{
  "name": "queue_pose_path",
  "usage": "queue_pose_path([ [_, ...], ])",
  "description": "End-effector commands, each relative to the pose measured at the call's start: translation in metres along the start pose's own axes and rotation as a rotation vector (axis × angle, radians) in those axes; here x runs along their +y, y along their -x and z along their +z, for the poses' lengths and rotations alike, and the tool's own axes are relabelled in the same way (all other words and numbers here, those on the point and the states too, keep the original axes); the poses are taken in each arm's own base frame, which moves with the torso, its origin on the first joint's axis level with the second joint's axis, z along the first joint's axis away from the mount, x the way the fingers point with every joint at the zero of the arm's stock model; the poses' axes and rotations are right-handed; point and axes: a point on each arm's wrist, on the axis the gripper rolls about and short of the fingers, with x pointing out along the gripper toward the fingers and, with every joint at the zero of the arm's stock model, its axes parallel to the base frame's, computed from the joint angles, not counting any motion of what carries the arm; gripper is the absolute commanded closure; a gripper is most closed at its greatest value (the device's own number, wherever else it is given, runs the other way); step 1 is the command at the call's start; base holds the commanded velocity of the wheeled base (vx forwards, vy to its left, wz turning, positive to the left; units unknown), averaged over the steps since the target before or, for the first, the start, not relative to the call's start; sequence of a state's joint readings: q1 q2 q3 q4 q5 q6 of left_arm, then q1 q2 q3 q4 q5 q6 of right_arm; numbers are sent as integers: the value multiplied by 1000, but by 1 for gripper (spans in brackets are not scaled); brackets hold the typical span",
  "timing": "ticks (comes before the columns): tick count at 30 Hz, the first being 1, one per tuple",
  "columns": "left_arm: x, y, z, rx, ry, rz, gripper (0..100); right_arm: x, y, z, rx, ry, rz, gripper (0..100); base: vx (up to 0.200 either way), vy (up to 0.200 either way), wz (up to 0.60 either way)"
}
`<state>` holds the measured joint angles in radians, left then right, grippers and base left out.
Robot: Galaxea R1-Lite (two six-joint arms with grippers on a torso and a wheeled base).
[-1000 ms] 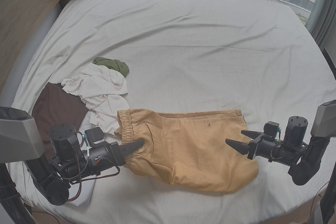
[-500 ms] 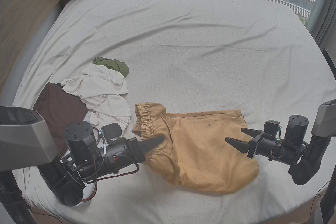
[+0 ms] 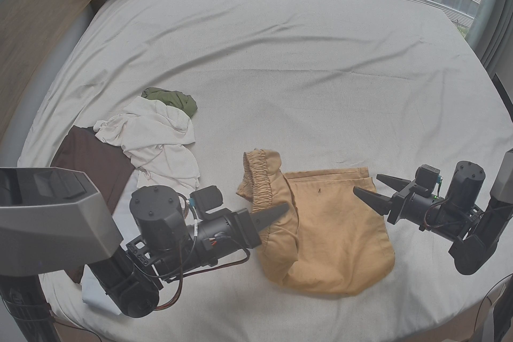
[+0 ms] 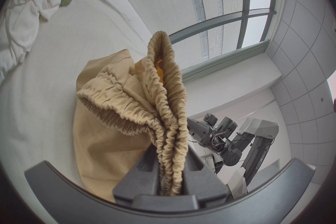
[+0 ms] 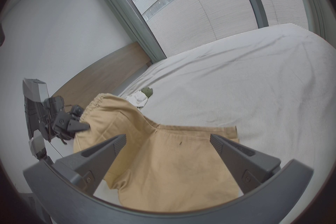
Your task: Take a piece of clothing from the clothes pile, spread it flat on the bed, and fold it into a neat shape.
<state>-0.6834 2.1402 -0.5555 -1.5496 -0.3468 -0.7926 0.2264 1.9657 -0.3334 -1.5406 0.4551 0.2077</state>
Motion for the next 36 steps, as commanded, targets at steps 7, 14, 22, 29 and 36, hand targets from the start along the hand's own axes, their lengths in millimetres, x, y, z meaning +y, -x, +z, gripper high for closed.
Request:
queue_pose_path([
  [7,2,-31,-16,50,4,-26,100,0,3,17,-64,16,-4,0,0,0,0],
  [14,-5,-49,-16,81,10,-33,100,-2,2,19,-73,18,-8,0,0,0,0],
  [22,-9,-75,-13,87,8,-35,100,-7,3,23,-90,15,-26,0,0,0,0],
  [29,-9,-86,-22,107,11,-32,100,-11,4,25,-99,12,-36,0,0,0,0],
  [36,-1,-90,-31,123,12,-18,100,-11,4,26,-103,14,-35,0,0,0,0],
])
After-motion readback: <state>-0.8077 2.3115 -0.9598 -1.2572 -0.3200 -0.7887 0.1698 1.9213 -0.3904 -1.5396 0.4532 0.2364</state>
